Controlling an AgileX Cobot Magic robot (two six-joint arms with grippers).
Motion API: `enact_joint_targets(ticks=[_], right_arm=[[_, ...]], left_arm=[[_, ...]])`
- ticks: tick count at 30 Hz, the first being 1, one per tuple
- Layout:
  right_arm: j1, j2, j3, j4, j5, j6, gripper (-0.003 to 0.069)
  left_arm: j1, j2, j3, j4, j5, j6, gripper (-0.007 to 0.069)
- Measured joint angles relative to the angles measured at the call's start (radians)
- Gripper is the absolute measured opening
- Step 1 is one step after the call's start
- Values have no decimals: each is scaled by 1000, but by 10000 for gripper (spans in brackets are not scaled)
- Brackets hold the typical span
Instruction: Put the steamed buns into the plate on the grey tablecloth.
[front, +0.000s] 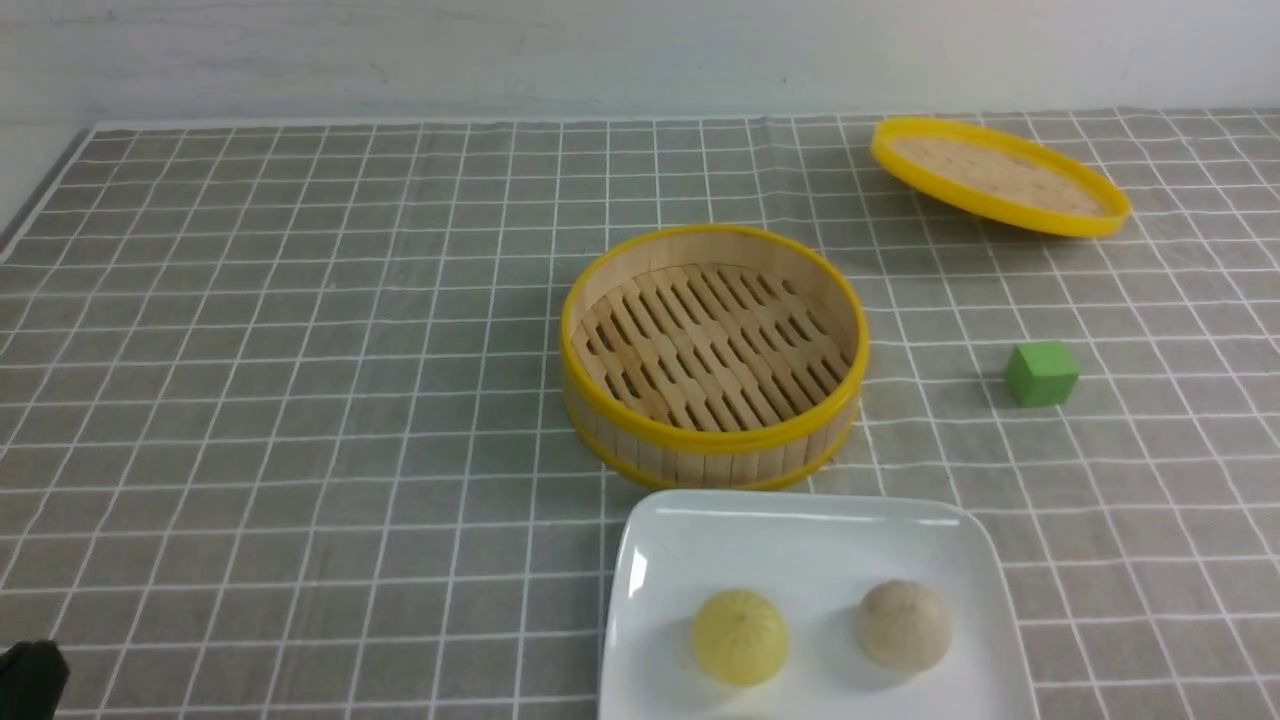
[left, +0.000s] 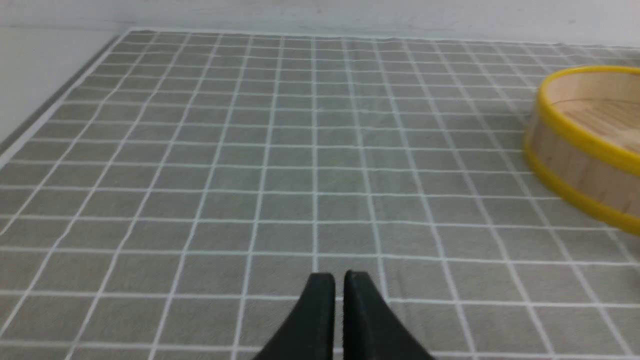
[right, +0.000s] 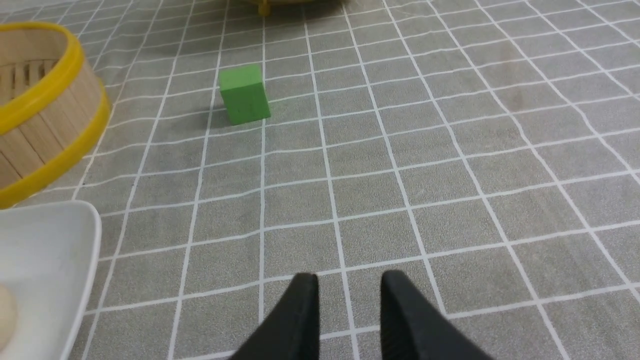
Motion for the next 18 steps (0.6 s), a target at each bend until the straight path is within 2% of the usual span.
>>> enact_joint_targets(ticks=[4, 8, 11, 18], right_arm=[[0, 0, 0, 0, 0, 0, 201], [0, 0, 0, 0, 0, 0, 202], [0, 0, 0, 0, 0, 0, 205], [0, 0, 0, 0, 0, 0, 214]], left_arm=[[69, -9, 61, 45, 14, -50, 55], [38, -9, 66, 91, 17, -108, 63], [5, -9, 66, 94, 42, -115, 66], [-1, -9, 65, 95, 44, -114, 72]])
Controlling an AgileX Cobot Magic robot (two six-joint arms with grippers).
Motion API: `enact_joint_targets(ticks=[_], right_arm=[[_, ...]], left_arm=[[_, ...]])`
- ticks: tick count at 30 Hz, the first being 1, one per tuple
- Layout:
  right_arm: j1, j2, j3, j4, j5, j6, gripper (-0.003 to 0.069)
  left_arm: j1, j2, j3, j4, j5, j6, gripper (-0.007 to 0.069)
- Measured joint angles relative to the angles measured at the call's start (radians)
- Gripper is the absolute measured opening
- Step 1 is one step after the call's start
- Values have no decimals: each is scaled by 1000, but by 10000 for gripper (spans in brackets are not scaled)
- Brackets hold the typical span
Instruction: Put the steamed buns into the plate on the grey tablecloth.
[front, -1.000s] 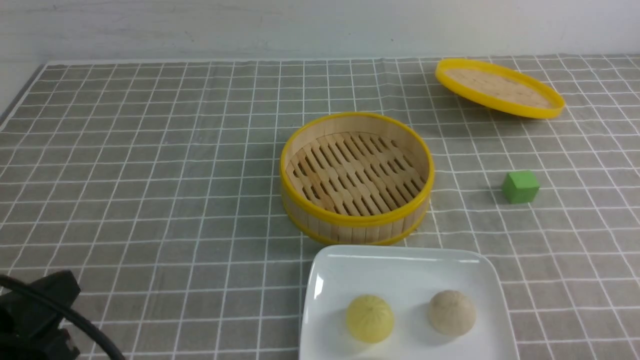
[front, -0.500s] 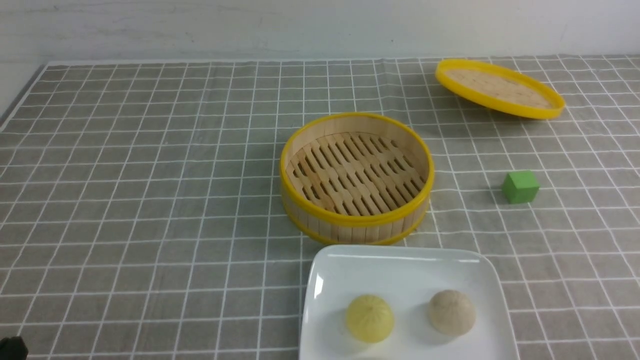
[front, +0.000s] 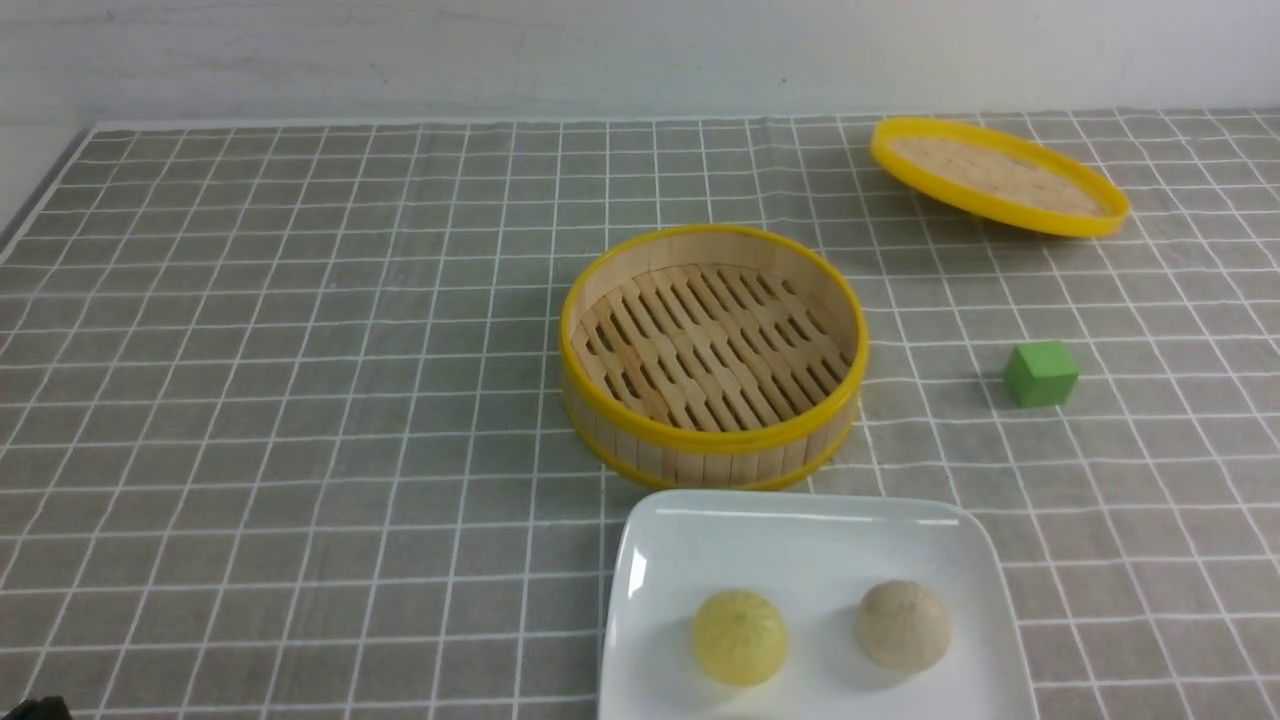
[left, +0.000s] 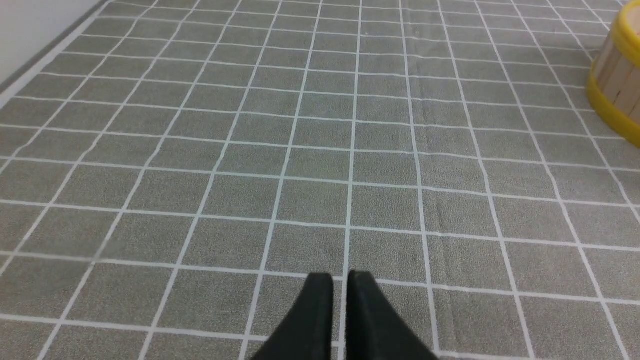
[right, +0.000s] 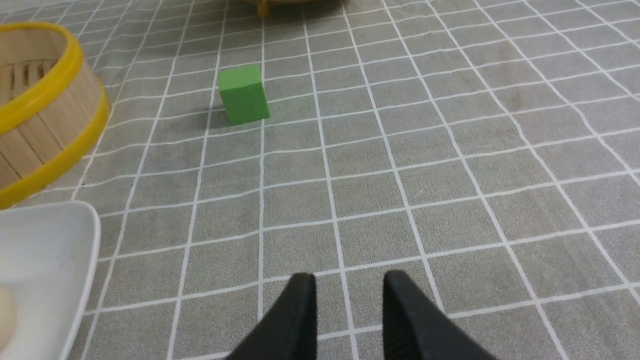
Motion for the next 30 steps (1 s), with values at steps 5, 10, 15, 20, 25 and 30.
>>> enact_joint_targets(ticks=[5, 10, 15, 20, 25, 30], right_arm=[[0, 0, 0, 0, 0, 0, 219], [0, 0, 0, 0, 0, 0, 220], [0, 0, 0, 0, 0, 0, 222], [0, 0, 0, 0, 0, 0, 228], [0, 0, 0, 0, 0, 0, 237], [0, 0, 0, 0, 0, 0, 237]], left_arm=[[37, 0, 0, -4, 1, 1, 73], [82, 0, -1, -4, 4, 1, 73], [85, 0, -1, -5, 4, 3, 73], [85, 0, -1, -5, 4, 3, 73], [85, 0, -1, -1, 5, 3, 73], [85, 0, -1, 44, 7, 3, 78]])
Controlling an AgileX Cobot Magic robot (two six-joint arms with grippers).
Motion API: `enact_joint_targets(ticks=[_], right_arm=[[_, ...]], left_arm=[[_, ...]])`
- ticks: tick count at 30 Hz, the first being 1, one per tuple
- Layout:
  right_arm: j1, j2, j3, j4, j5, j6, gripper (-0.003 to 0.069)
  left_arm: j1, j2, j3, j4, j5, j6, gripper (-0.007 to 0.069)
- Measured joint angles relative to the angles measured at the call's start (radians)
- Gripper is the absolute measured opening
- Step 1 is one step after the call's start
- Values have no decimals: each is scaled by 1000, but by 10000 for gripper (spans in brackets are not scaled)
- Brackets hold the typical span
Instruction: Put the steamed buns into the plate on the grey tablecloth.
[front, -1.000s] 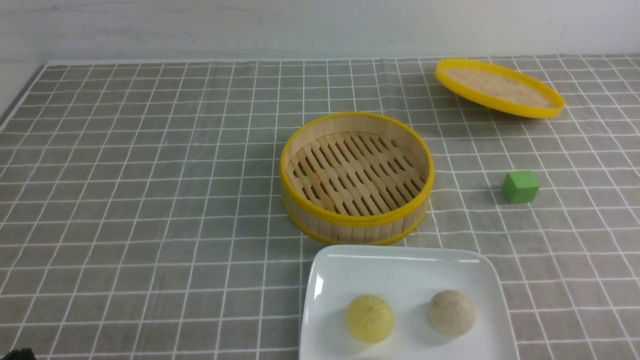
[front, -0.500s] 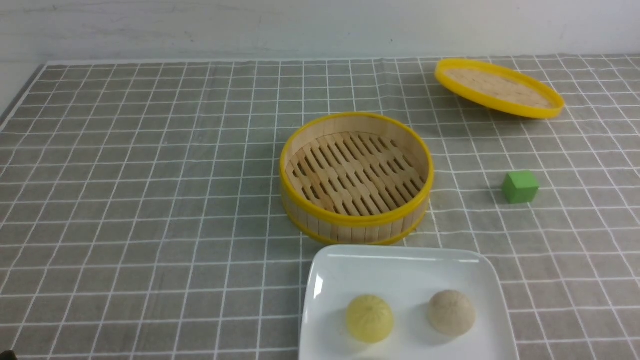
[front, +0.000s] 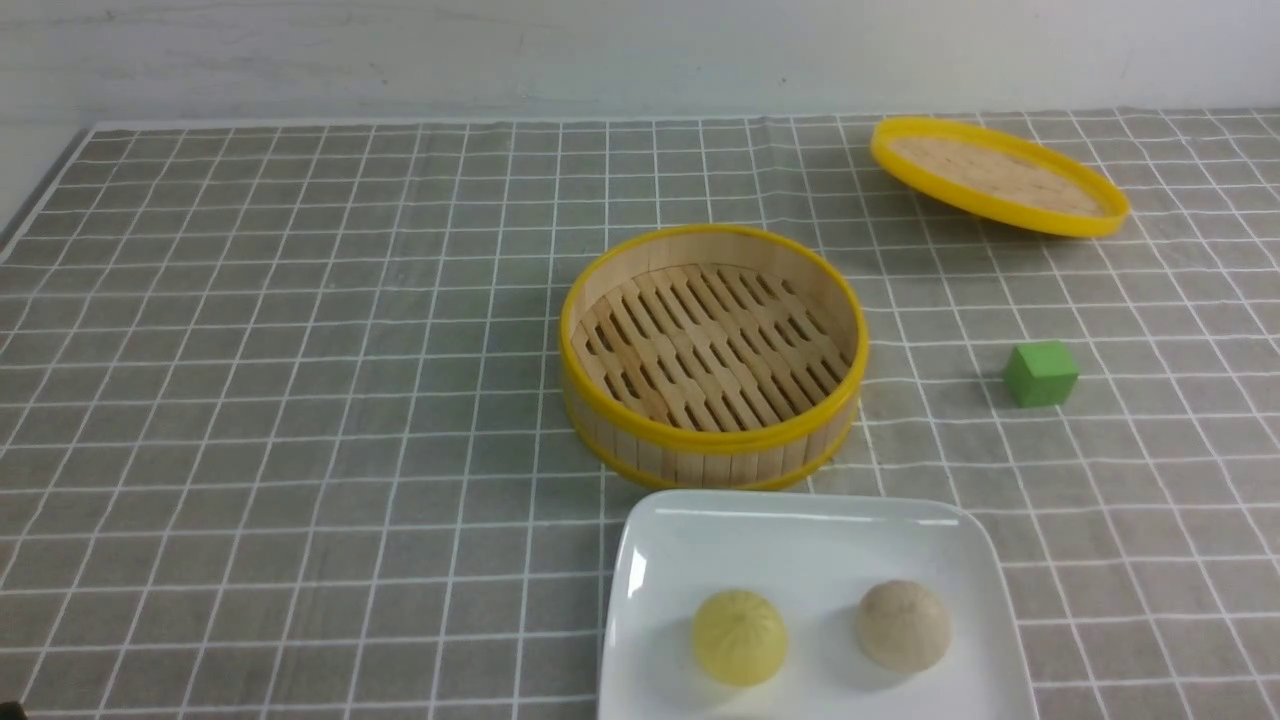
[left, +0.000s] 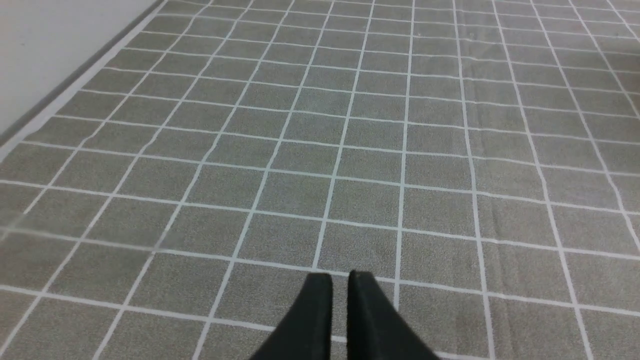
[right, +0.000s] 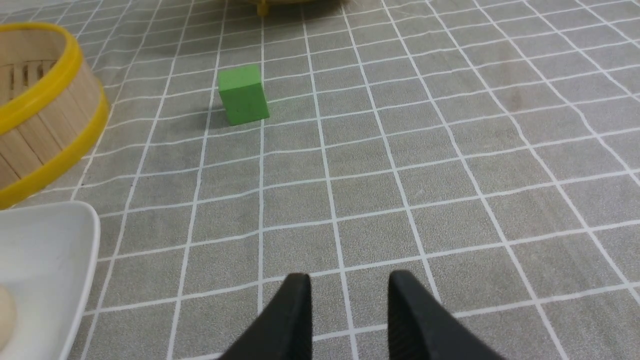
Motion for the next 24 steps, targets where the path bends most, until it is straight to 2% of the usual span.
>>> enact_joint_targets(ticks=[24], right_arm=[[0, 0, 0, -1, 0, 0, 238]], left_arm=[[0, 0, 1, 159, 12, 1, 101]])
